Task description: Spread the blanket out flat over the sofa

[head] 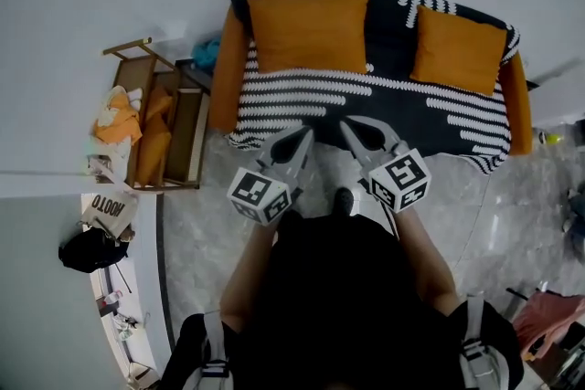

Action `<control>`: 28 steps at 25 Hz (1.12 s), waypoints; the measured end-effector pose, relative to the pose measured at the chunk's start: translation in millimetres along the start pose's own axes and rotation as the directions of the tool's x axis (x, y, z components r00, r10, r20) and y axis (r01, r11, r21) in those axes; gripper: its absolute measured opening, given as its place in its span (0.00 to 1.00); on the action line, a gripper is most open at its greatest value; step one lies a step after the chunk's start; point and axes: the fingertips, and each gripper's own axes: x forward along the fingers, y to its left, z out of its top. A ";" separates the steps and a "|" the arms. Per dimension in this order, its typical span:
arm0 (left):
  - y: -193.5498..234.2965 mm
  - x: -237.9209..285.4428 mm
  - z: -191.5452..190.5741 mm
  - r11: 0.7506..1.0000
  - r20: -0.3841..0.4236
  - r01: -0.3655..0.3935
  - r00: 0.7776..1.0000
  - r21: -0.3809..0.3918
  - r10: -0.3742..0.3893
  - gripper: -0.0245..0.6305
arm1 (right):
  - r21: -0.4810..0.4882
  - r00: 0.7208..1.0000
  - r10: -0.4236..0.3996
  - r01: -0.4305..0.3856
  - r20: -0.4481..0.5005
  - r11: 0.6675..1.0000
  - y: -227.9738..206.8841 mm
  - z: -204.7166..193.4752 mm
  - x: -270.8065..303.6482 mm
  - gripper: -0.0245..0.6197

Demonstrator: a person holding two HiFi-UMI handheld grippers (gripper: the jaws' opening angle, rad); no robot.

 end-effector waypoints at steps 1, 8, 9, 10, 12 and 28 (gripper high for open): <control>-3.0 0.7 0.7 1.000 -0.001 0.006 1.000 0.002 -0.006 0.05 | -0.005 1.000 -0.005 0.005 0.005 1.000 0.6 1.0 -2.1 0.04; -12.0 -3.7 4.5 1.000 -0.001 0.021 1.000 0.014 -0.021 0.05 | -0.030 0.999 -0.014 0.015 0.029 0.999 9.8 6.7 -11.3 0.04; -12.7 -4.1 5.0 1.000 -0.001 0.022 1.000 0.016 -0.022 0.05 | -0.029 0.999 -0.013 0.014 0.035 0.999 10.2 8.2 -12.5 0.04; -13.1 -4.3 5.4 1.000 -0.002 0.021 1.000 0.017 -0.021 0.05 | -0.029 0.999 -0.012 0.013 0.041 0.999 10.4 9.8 -13.7 0.04; -14.2 -4.8 5.2 1.000 -0.004 0.019 1.000 0.016 -0.019 0.05 | -0.029 0.999 -0.009 0.011 0.052 1.000 11.0 12.3 -16.1 0.04; -28.2 -1.1 2.0 0.999 -0.015 0.032 0.999 0.025 -0.032 0.05 | -0.027 0.997 0.004 -0.002 0.076 1.000 11.8 13.3 -28.1 0.04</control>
